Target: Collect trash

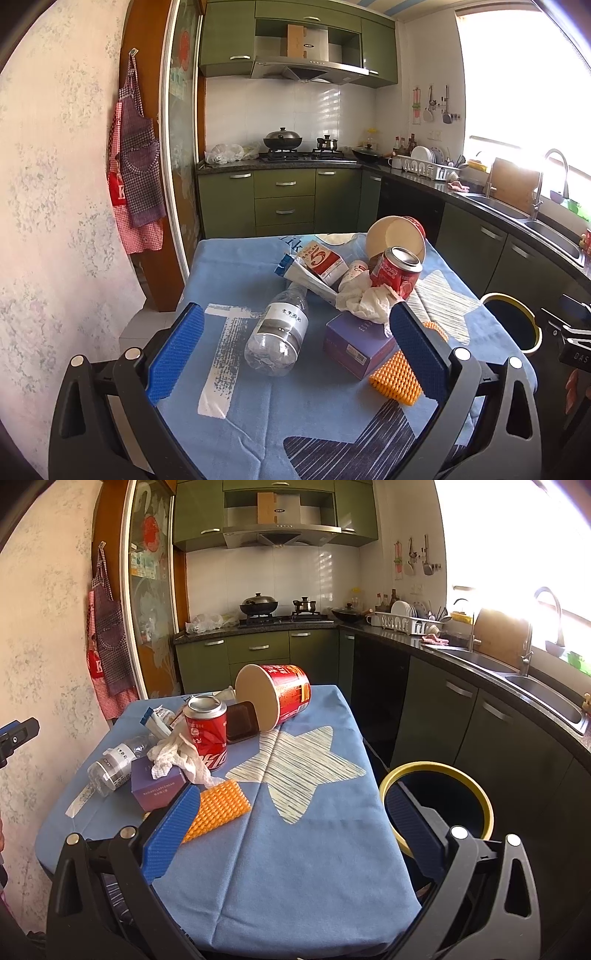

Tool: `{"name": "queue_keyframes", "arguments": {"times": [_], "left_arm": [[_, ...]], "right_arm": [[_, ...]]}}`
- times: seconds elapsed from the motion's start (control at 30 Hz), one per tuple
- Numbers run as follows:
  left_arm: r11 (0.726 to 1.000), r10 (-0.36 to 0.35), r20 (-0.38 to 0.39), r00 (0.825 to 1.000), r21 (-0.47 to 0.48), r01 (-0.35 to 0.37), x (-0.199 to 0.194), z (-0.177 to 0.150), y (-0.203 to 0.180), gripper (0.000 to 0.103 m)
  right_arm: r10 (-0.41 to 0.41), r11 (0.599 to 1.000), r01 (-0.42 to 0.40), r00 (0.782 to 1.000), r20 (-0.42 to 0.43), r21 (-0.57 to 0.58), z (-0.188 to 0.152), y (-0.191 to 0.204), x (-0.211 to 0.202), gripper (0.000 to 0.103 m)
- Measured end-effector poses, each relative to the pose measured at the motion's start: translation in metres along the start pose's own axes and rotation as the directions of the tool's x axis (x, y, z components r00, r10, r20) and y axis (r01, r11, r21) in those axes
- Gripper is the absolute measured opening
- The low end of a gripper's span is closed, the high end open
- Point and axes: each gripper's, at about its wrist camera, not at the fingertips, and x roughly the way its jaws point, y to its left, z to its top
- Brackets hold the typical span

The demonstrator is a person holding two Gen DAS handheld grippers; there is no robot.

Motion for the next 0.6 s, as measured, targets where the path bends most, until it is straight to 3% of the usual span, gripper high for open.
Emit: {"name": "queue_keyframes", "arguments": {"times": [0.6], "left_arm": [[1.000,-0.004,-0.018,1.000,-0.003,0.004,0.0028,-0.0025,0.0002,0.099]], "right_arm": [[-0.002,1.000,0.002,1.000,-0.017,0.003,-0.0032,-0.0011,0.0044,0.097]]}}
